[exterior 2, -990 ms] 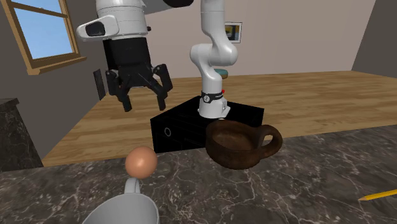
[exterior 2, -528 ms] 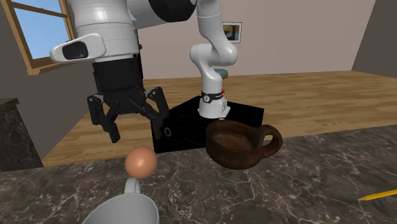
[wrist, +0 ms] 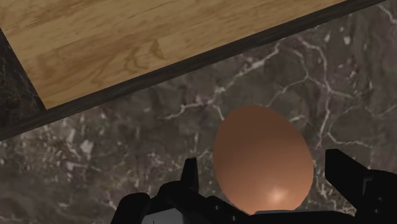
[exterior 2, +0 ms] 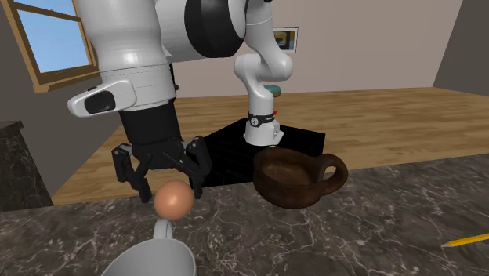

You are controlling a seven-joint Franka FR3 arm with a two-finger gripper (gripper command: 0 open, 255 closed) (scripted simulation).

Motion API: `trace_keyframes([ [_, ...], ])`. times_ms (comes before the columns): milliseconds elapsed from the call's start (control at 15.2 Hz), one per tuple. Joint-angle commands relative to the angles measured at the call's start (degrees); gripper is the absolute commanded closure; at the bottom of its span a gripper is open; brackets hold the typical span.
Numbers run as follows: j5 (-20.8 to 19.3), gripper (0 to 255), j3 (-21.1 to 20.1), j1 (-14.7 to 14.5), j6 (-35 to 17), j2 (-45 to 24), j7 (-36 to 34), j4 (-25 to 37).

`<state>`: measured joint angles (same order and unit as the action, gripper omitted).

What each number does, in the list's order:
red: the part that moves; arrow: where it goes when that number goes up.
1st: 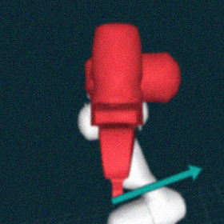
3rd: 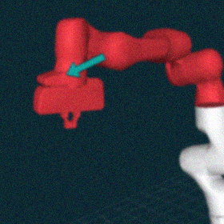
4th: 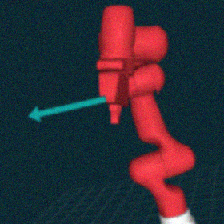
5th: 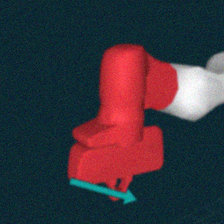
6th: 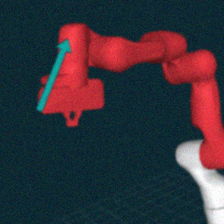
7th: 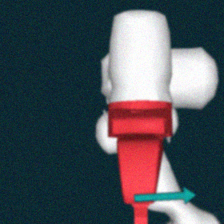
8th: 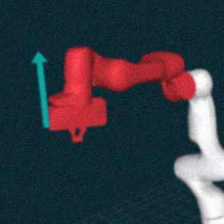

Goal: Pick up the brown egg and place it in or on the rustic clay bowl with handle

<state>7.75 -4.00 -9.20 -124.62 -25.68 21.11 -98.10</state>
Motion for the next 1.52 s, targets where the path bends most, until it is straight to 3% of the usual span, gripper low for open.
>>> trace_keyframes([
  [0,-0.01,0,-0.05,-0.14,-0.50,-0.26,-0.11,-0.19],
  [396,-0.01,0,-0.05,-0.14,-0.49,-0.26,-0.11,-0.19],
  [462,-0.01,255,-0.05,-0.14,-0.49,-0.26,-0.11,-0.19],
  [1056,-0.01,255,-0.05,-0.14,-0.50,-0.27,-0.12,-0.19],
  [1452,-0.16,255,-0.01,-0.10,3.24,1.77,-0.61,1.54],
])
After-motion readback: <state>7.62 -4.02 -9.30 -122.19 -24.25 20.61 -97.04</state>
